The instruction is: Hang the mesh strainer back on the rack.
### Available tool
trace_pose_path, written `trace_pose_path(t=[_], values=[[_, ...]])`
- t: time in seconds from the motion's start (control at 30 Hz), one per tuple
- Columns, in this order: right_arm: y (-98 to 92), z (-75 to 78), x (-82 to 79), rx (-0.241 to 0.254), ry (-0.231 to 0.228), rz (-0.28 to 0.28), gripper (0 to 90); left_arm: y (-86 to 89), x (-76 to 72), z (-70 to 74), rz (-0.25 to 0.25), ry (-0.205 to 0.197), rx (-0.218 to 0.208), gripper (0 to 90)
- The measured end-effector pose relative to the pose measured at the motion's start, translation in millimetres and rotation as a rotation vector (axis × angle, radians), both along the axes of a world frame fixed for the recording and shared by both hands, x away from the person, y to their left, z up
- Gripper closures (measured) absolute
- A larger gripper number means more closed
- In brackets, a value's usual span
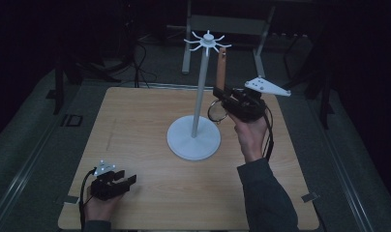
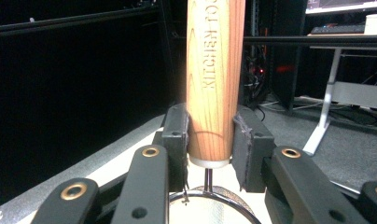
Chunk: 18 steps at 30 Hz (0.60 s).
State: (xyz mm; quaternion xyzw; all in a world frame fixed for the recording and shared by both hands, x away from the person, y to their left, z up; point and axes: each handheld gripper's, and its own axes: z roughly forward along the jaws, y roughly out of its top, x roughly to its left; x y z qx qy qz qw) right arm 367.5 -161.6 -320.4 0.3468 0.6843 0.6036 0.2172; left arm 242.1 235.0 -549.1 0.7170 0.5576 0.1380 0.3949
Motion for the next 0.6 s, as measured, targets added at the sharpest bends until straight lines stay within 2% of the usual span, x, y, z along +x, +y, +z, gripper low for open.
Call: trace_pose_path(t=[0.1, 0.13, 0.17, 0.27, 0.53, 0.6], values=[[0.2, -0.7, 1.1, -0.009, 0.013, 0.002, 67.7, -0.1, 0.0, 0.0, 0.000, -0.001, 0.000, 43.5], [0.2, -1.4, 1.2, -0.012, 0.010, -0.004, 63.1, -0.2, 0.0, 0.0, 0.000, 0.000, 0.000, 43.5], [-0.6, -1.8, 0.6, -0.009, 0.007, -0.025, 53.5, -0.2, 0.0, 0.0, 0.000, 0.000, 0.000, 43.5], [-1.7, -2.2, -1.1, -0.026, 0.000, -0.055, 46.8, 0.1, -0.1, 0.2, -0.001, 0.001, 0.001, 43.5], [-3.5, -4.4, -4.1, -0.054, -0.005, -0.089, 40.4, 0.0, 0.0, 0.1, 0.001, -0.002, 0.001, 43.5], [-3.4, -5.6, -4.9, -0.077, -0.008, -0.097, 39.4, 0.2, -0.1, 0.1, 0.000, -0.001, 0.001, 43.5]])
